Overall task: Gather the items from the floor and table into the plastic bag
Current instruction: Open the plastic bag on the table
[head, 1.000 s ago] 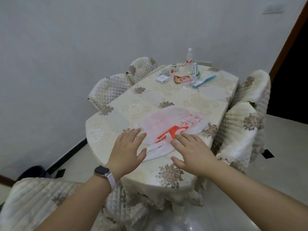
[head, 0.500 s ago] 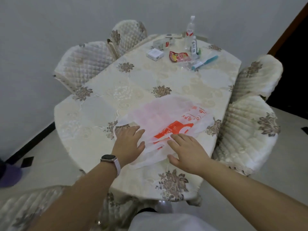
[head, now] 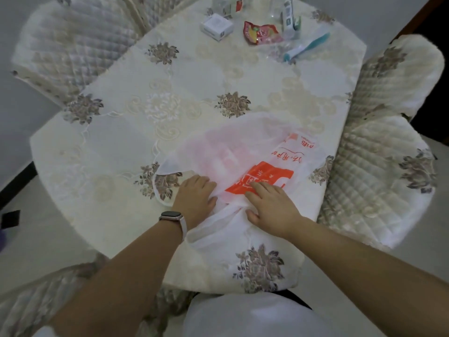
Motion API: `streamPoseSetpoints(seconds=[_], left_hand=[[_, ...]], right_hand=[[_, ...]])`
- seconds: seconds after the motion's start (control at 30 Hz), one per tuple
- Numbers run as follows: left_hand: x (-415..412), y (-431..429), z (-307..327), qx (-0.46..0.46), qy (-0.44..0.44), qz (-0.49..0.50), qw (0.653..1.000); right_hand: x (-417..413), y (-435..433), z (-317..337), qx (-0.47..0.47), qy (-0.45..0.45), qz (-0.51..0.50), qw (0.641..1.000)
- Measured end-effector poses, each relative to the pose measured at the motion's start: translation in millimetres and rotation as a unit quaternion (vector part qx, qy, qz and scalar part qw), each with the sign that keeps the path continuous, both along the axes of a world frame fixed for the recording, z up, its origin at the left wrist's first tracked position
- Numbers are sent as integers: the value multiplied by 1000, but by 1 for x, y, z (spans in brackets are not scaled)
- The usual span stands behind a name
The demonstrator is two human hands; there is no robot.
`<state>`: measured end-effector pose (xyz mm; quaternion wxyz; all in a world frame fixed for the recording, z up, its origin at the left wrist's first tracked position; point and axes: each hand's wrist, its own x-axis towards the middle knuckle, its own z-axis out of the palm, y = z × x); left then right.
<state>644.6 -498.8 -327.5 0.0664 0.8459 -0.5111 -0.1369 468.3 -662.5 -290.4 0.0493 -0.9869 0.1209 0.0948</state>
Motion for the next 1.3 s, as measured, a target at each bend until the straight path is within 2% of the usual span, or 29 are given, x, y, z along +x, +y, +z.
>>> streamPoseSetpoints(seconds=[0.17,0.33,0.43,0.6,0.77,0.97,1.17,1.23,1.3], left_hand=[[-3,-10,1,-87,-83,22,993],[-7,-19,25,-231,-87,33,968],[-10,-26,50,-276,-12,44,960],[-21,-37,101,-306,152,137,930],[-26,-43,139,-348,232,191,888],[-6,-22,171,-356,186,193,895],[32,11,167,-313,99,212,921],[40,19,166,-308,93,222,920],[44,25,166,-264,86,209,938]], right_hand=[[9,-10,-10,9,-25,-28,999],[17,-13,-7,14,-74,-58,996],[22,-17,2,27,-118,-76,990],[32,-15,20,49,-181,-115,976],[47,-14,39,82,-245,-136,956],[29,-44,60,71,-215,-167,960],[1,-75,82,45,-187,-228,954],[-3,-83,88,61,-175,-235,954],[-3,-85,91,119,-186,-239,946]])
